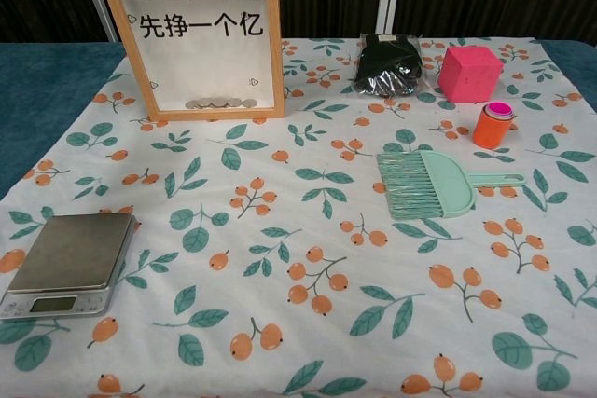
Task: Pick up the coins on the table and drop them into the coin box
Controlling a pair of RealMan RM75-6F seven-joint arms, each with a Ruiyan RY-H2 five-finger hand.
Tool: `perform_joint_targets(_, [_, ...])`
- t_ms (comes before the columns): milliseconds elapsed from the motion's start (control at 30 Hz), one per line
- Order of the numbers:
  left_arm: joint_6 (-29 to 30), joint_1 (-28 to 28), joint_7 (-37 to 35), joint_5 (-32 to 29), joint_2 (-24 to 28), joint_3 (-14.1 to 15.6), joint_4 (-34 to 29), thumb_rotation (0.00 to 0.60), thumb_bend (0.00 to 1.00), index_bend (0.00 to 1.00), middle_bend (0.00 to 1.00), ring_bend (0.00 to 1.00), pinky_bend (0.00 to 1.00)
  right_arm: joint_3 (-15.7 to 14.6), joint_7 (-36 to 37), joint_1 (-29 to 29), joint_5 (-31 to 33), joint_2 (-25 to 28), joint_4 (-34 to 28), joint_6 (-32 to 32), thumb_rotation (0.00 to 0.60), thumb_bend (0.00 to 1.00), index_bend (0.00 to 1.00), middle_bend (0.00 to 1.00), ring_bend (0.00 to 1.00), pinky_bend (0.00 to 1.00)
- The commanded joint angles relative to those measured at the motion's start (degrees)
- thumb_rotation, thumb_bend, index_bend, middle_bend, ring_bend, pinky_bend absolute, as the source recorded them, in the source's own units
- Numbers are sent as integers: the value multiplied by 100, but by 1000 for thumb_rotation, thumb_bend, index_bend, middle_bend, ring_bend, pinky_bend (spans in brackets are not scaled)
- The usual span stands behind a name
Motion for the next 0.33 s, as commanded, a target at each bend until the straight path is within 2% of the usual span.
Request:
perform_joint_targets(33, [162, 412, -269, 319, -150, 234, 210, 600, 411, 179, 0, 0, 0, -100, -21, 36, -227, 39, 67, -34, 600, 395, 180, 81, 0, 0])
perform_joint_targets(200, [83, 717, -365, 565, -155, 411, 273, 600, 411, 177, 0, 0, 0, -172, 24, 44, -490, 70, 131, 15, 600, 394, 180, 81, 0, 0])
perform_joint_targets(333, [145, 886, -293, 763, -120, 403, 249, 600, 411, 177, 0, 0, 0, -201, 34, 37, -676, 59, 228, 119, 600, 394, 179, 81, 0, 0])
